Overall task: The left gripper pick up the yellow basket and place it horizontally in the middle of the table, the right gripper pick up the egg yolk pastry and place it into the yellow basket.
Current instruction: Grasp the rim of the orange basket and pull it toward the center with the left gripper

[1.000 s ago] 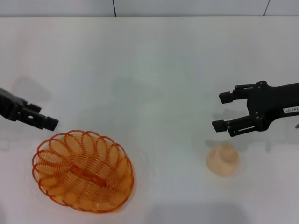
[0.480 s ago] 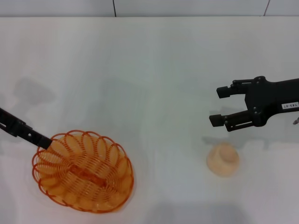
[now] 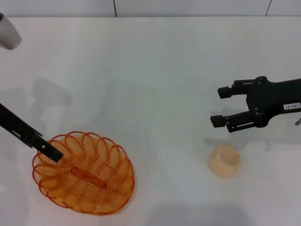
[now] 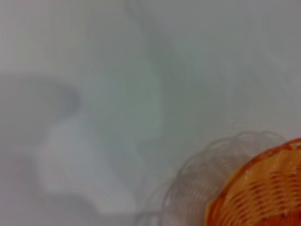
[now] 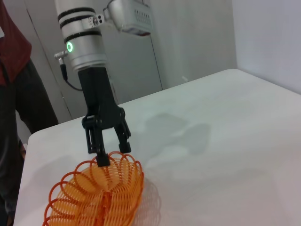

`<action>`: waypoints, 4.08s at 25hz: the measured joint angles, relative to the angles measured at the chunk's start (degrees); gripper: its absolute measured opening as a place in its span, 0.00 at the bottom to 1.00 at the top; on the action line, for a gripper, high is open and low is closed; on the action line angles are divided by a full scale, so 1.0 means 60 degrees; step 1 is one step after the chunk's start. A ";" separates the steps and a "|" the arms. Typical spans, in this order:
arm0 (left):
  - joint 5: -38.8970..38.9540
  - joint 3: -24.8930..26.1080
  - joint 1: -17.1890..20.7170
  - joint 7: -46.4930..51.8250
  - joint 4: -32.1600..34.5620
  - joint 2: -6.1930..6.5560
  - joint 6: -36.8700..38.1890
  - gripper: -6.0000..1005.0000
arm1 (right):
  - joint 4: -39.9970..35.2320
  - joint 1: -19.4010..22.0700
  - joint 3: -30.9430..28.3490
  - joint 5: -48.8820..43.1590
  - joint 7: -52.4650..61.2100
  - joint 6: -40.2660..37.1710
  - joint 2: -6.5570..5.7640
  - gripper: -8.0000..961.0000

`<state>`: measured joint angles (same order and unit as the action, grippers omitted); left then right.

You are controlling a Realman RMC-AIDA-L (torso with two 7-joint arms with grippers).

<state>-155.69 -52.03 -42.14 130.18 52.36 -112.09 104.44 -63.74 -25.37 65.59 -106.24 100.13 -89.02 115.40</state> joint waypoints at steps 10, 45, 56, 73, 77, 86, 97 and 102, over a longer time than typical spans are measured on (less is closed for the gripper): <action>-0.0074 -0.0194 -0.0037 0.0053 -0.0128 -0.0099 0.0039 0.80 | 0.0004 0.0023 -0.0002 0.0000 -0.0021 0.0015 0.0000 0.89; -0.0477 -0.0205 -0.0065 0.0318 -0.0529 -0.0199 -0.0568 0.35 | 0.0121 0.0123 -0.0020 0.0004 -0.0167 -0.0006 -0.0001 0.89; -0.0509 -0.0205 -0.0088 0.0333 -0.0600 -0.0265 -0.0713 0.28 | 0.0121 0.0128 -0.0019 0.0013 -0.0166 -0.0055 0.0000 0.89; -0.0442 -0.0270 -0.0142 0.0305 -0.0515 -0.0239 -0.0774 0.11 | 0.0117 0.0134 -0.0032 0.0013 -0.0165 -0.0046 -0.0015 0.89; -0.0066 -0.0043 -0.0182 0.0310 -0.0508 -0.0214 -0.0859 0.11 | 0.0120 0.0139 -0.0034 0.0012 -0.0165 -0.0023 -0.0015 0.89; 0.0901 0.0602 -0.0305 0.1013 -0.0513 -0.0266 -0.1081 0.09 | 0.0121 0.0143 -0.0034 0.0013 -0.0165 -0.0004 -0.0015 0.89; 0.1258 0.0639 -0.0259 0.2824 -0.0605 -0.0384 -0.1894 0.09 | 0.0121 0.0142 -0.0137 0.0100 -0.0169 -0.0032 -0.0036 0.89; 0.1880 0.0644 -0.0225 0.3237 -0.0844 -0.0392 -0.2327 0.10 | 0.0050 0.0142 -0.0137 0.0125 -0.0172 -0.0105 -0.0042 0.89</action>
<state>-144.41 -48.16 -43.49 149.60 47.29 -114.44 90.47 -63.44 -24.52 64.77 -105.49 99.10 -89.65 115.15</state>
